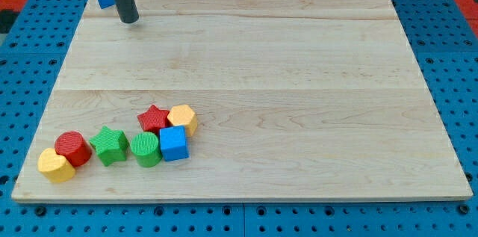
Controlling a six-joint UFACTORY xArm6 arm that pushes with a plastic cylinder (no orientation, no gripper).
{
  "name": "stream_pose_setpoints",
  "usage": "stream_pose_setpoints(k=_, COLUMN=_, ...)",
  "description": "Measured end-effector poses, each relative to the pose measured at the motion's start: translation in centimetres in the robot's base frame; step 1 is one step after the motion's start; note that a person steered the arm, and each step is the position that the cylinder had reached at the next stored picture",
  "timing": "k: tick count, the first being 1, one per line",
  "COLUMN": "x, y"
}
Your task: Point your arm at the yellow heart
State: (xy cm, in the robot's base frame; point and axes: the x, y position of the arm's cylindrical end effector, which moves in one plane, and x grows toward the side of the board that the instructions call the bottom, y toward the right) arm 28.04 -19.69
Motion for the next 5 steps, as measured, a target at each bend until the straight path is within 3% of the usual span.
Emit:
stream_pose_setpoints(k=3, x=0.1, y=0.6)
stream_pose_setpoints(k=5, x=4.7, y=1.6)
